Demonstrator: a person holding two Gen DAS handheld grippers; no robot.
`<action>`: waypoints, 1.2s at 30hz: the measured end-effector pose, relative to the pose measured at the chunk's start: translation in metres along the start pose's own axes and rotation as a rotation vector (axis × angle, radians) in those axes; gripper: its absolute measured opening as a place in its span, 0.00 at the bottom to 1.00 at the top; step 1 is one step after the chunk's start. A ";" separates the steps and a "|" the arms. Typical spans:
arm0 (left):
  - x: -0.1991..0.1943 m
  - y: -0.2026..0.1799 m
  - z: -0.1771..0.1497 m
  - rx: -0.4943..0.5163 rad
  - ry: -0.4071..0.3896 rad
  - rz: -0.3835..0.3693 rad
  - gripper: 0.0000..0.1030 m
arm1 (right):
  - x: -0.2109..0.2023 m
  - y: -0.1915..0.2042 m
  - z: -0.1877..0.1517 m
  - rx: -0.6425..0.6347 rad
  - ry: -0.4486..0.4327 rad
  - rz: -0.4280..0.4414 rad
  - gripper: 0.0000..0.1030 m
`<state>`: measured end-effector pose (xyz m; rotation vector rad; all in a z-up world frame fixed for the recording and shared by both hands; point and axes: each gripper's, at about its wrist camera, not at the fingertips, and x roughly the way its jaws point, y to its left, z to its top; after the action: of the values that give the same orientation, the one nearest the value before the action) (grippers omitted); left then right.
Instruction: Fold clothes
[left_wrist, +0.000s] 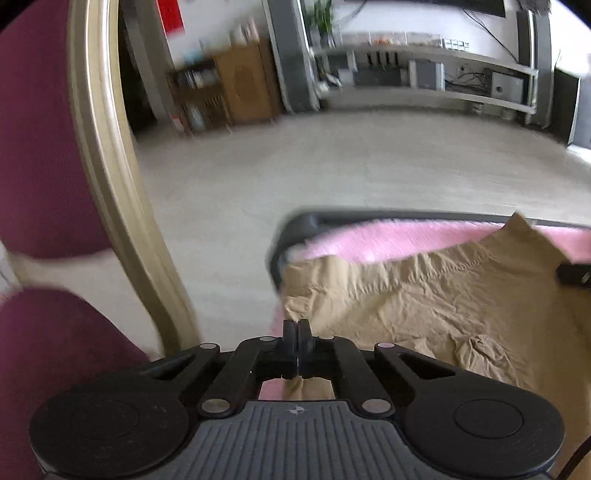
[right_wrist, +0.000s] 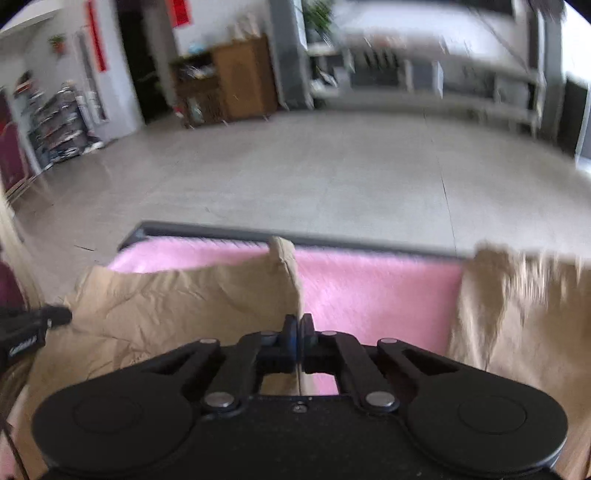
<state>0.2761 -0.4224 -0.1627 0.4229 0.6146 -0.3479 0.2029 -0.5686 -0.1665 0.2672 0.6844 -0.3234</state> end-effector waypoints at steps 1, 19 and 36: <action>-0.004 -0.004 0.001 0.023 -0.042 0.044 0.01 | -0.004 0.004 0.001 -0.005 -0.039 0.005 0.02; -0.158 0.055 -0.015 -0.005 0.000 0.041 0.31 | -0.148 -0.011 0.017 0.104 0.030 0.087 0.44; -0.257 -0.019 -0.171 -0.043 0.264 -0.315 0.30 | -0.320 -0.094 -0.166 0.533 0.114 0.118 0.59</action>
<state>-0.0102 -0.3095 -0.1354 0.3321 0.9491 -0.5828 -0.1603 -0.5328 -0.0931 0.8360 0.6830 -0.3761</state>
